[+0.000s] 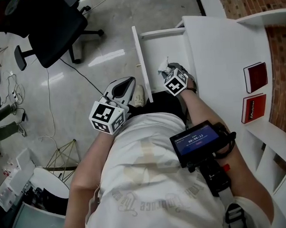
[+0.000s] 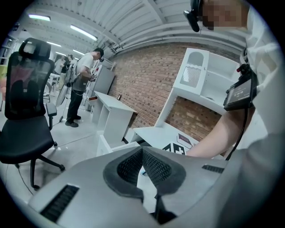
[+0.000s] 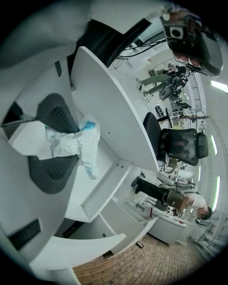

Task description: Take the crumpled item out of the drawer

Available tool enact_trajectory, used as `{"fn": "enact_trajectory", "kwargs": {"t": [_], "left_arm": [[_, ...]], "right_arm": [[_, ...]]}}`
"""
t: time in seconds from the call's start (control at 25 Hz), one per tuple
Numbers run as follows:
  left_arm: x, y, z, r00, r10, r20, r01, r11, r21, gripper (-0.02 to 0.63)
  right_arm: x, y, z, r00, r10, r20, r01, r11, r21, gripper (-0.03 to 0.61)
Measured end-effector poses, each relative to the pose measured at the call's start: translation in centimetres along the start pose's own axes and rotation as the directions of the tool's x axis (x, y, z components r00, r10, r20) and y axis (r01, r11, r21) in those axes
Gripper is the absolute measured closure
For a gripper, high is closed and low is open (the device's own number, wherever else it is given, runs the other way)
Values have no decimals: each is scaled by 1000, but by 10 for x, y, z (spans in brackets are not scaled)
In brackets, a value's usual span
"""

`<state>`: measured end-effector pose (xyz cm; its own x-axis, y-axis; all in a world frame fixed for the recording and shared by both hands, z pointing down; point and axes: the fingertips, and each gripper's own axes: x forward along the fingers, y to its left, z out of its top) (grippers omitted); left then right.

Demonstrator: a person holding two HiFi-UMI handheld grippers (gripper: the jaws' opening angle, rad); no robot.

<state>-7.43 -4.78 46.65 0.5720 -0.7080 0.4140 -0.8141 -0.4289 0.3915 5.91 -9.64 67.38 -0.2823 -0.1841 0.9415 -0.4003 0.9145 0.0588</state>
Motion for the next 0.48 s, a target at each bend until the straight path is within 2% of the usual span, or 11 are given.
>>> {"fn": "enact_trajectory", "kwargs": {"t": [0.12,0.48], "left_arm": [[2,1,1,1000,-10,2,10,1000,10,594],[1,-15,8,999,-37,21,36,999,35,594]], "right_arm": [[-4,3,5,1000,-4,24,4,1000,13,416],[-34,-2,16,992,-48,120,32,991,131,416]]}}
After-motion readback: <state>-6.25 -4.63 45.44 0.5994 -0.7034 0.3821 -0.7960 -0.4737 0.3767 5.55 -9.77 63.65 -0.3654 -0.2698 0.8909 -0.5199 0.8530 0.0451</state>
